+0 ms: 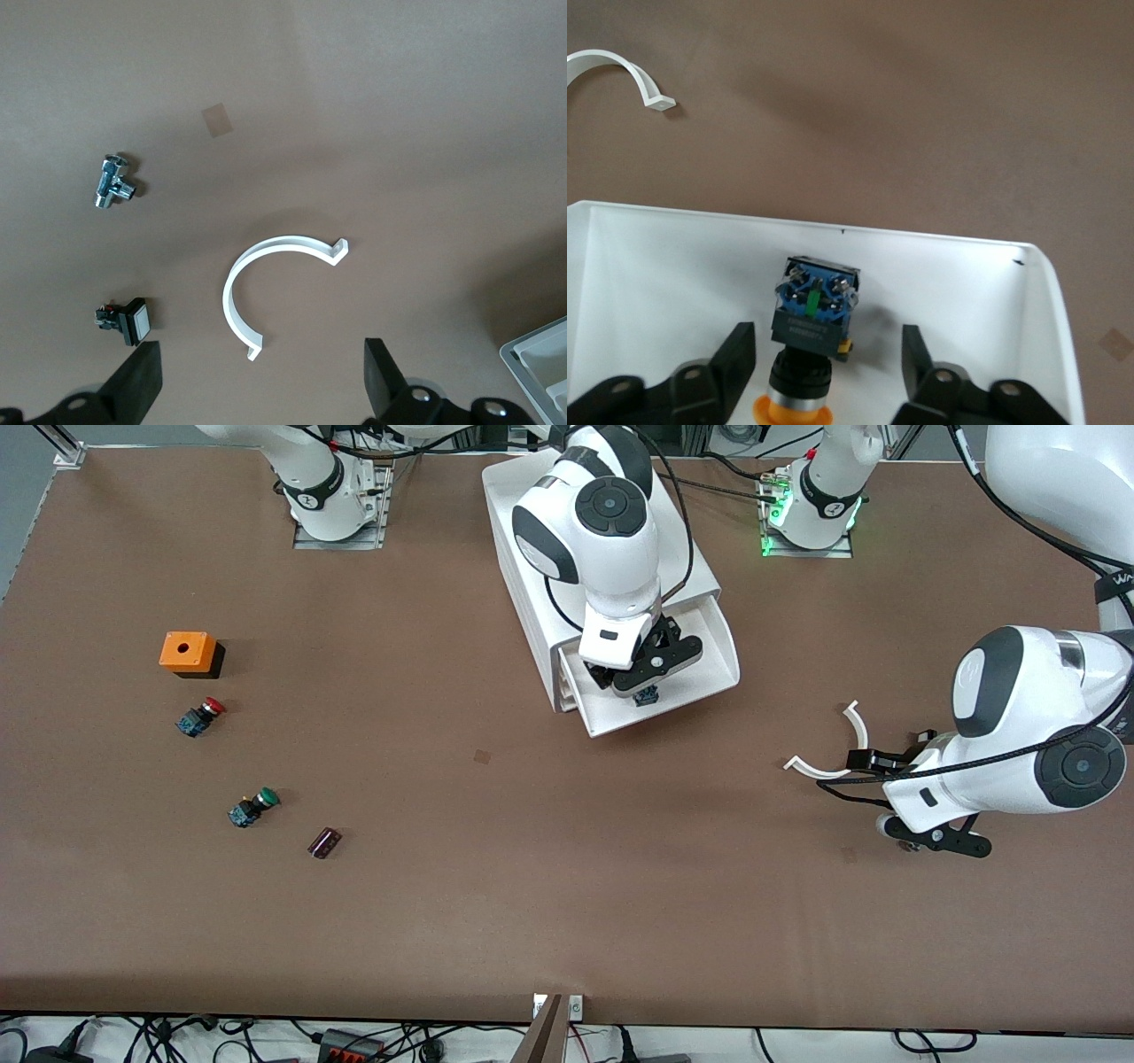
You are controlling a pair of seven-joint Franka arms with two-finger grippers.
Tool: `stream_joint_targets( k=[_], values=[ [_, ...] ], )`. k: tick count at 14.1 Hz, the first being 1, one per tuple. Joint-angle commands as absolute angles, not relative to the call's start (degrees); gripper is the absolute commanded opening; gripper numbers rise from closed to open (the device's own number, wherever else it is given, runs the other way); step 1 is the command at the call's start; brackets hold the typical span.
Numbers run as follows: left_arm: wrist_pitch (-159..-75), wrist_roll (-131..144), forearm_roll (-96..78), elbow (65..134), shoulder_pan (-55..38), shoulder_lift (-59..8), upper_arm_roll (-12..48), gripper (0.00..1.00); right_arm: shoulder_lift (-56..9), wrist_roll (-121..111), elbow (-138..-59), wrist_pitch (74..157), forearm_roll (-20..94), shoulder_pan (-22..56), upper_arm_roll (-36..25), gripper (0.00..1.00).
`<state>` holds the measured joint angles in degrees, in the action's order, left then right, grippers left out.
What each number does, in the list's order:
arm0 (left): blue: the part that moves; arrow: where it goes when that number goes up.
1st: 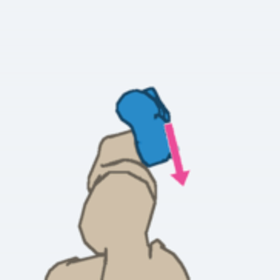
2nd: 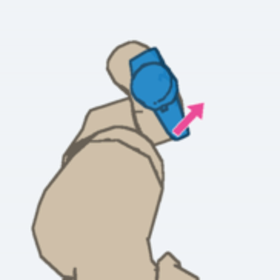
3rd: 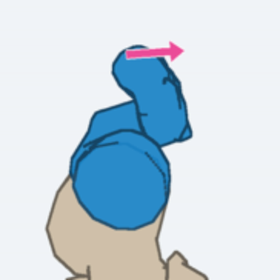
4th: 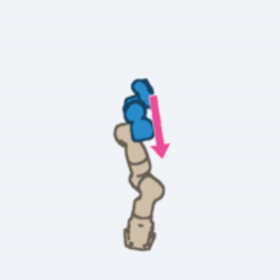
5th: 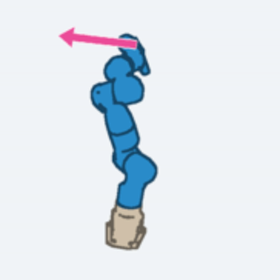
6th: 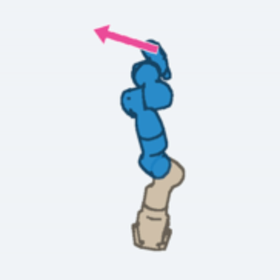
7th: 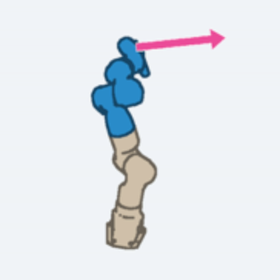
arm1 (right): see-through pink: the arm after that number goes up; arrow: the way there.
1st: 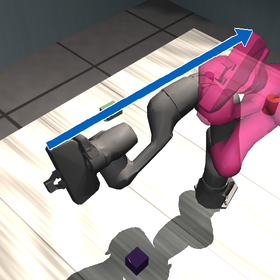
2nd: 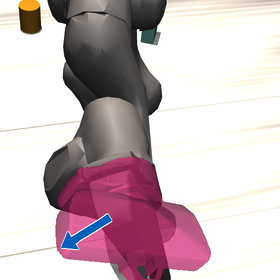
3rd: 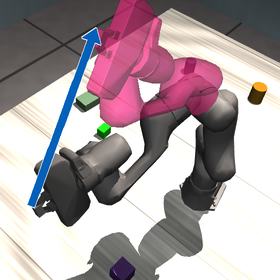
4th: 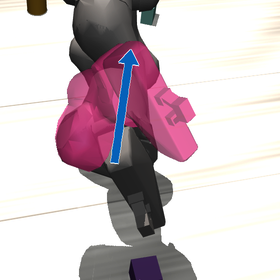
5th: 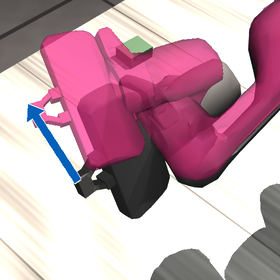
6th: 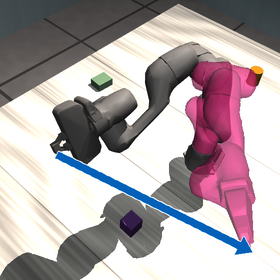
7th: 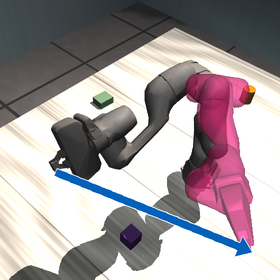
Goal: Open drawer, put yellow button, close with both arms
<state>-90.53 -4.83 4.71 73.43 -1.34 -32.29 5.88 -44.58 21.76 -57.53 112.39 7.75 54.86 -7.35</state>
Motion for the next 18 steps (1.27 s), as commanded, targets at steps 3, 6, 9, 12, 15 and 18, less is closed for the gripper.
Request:
stream_joint_targets(
  k=[3,6,9,12,15,18],
  values=[
    [-90.35,-4.31,5.89,72.33,-1.23,-32.7,6.15,1.0,-43.33,23.2,-52.04,104.96,7.12,54.23,-10.98,1.0],
    [-90.35,-4.31,5.89,72.33,-1.23,-32.7,6.15,1.0,-40.78,22.76,-52.12,99.69,7.21,49.33,-12.13,1.0],
    [-90.35,-4.31,5.54,72.33,-1.23,-32.7,6.15,1.0,-40.17,22.15,-53.17,96.6,6.94,41.42,-11.69,1.0],
    [-90.44,-1.86,3.0,72.25,-1.23,-32.43,6.59,1.0,-40.17,19.61,-54.23,95.19,7.56,33.34,-11.6,1.0],
    [-90.7,6.03,-2.36,72.33,-1.84,-32.52,6.77,1.0,-40.08,14.96,-54.23,92.99,7.64,26.57,-11.69,1.0],
    [-95.79,16.76,-3.78,74.96,-2.72,-32.52,9.3,1.0,-40.08,13.27,-54.32,92.64,7.82,20.67,-11.69,1.0]
  ],
)
